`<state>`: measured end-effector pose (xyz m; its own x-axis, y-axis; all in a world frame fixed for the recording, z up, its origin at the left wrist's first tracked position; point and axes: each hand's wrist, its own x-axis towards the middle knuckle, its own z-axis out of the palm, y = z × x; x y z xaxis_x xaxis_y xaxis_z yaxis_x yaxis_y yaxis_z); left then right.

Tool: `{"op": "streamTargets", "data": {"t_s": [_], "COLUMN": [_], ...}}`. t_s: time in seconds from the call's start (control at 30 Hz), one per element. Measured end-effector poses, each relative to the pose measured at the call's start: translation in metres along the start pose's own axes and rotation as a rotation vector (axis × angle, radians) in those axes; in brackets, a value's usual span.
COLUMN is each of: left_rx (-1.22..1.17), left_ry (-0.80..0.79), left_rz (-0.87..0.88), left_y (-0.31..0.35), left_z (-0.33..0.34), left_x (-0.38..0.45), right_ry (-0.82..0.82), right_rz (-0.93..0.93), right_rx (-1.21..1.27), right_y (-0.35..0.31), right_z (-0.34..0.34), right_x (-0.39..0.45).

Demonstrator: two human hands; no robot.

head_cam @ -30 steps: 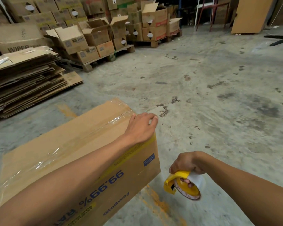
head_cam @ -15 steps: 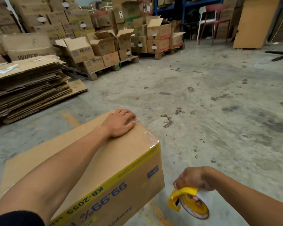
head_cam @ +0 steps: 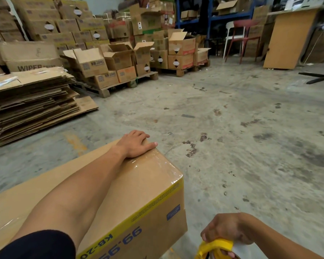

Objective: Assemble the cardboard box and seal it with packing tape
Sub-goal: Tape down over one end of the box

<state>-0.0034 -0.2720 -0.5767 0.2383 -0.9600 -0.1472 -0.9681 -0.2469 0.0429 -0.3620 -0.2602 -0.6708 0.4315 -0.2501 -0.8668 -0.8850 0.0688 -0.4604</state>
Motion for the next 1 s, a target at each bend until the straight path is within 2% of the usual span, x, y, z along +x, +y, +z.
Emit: {"op": "streamTargets", "data": {"t_s": [0.3,0.47,0.57,0.7,0.87,1.0], "left_rx": [-0.134,-0.146,-0.145,-0.214,-0.467,-0.523], "left_ry": [0.090,0.180,0.232,0.345,0.419,0.451], "left_rz": [0.019,0.070,0.121,0.156,0.233,0.209], "left_y": [0.003,-0.028,-0.054,-0.082,-0.058,-0.040], "left_z": [-0.023,-0.051,-0.073,-0.068,-0.046,-0.047], "left_x": [0.010,-0.021,-0.048,-0.066,-0.041,-0.031], "right_ry": [0.010,-0.013,0.038,0.135,0.133,0.124], "right_rz": [-0.049,-0.212,-0.349,-0.437,-0.466,-0.497], "right_rx": [-0.035,-0.036,-0.056,-0.076,-0.047,-0.093], "right_y": [-0.015,-0.050,-0.073,-0.077,-0.072,-0.095], "right_z": [-0.021,-0.049,-0.067,-0.084,-0.082,-0.069], "right_x": [0.001,-0.001,-0.012,-0.011,-0.006,0.004]}}
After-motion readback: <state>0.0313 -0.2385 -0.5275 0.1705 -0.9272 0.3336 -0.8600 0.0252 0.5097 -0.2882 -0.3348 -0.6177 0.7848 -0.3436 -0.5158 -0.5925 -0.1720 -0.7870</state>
